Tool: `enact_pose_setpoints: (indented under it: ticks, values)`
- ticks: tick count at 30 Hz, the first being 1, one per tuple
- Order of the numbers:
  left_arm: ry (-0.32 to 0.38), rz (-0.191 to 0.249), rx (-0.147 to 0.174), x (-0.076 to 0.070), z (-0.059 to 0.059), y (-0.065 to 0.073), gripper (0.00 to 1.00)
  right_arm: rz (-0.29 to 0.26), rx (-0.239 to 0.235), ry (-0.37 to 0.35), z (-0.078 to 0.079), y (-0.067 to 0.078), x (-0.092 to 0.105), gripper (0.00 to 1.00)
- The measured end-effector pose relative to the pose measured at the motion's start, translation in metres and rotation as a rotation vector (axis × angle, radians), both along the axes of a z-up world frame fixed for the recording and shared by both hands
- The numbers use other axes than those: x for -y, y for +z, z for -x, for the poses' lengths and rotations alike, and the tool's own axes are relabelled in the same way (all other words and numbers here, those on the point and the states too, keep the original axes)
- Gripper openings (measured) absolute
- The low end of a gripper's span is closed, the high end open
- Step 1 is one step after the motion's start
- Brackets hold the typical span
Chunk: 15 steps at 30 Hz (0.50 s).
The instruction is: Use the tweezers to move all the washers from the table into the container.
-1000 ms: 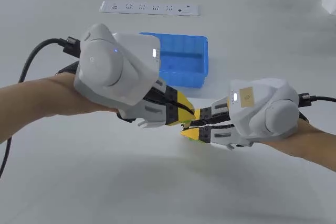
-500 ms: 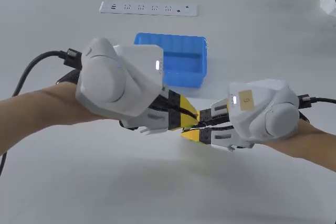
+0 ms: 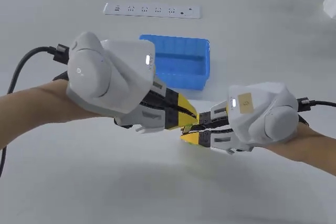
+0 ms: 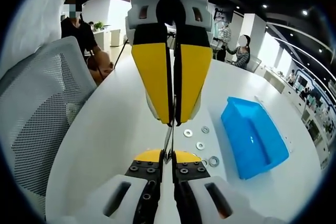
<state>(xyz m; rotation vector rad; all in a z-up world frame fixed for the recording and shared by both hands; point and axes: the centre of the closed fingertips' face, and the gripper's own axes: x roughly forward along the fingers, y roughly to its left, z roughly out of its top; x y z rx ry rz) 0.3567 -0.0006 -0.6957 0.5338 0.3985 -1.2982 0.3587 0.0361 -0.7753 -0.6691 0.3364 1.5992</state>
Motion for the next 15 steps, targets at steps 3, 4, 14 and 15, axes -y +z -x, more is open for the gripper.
enact_pose_setpoints:
  ticks: [3, 4, 14, 15]
  values:
    - [-0.003, 0.004, 0.002, 0.0003, 0.0001, 0.0016, 0.05, -0.001, -0.003, -0.001, -0.0002, -0.0003, 0.0001, 0.07]
    - [-0.001, 0.007, -0.004, 0.0004, 0.0, 0.002, 0.05, -0.002, -0.009, -0.004, -0.0002, -0.0003, 0.0003, 0.07]
    - [-0.014, -0.011, -0.021, -0.0024, 0.001, -0.0021, 0.07, -0.001, -0.011, -0.002, 0.0, -0.0003, 0.0007, 0.07]
    - [-0.018, -0.019, -0.021, -0.0028, 0.0019, -0.0036, 0.06, -0.001, -0.012, -0.002, 0.0, -0.0003, 0.0007, 0.07]
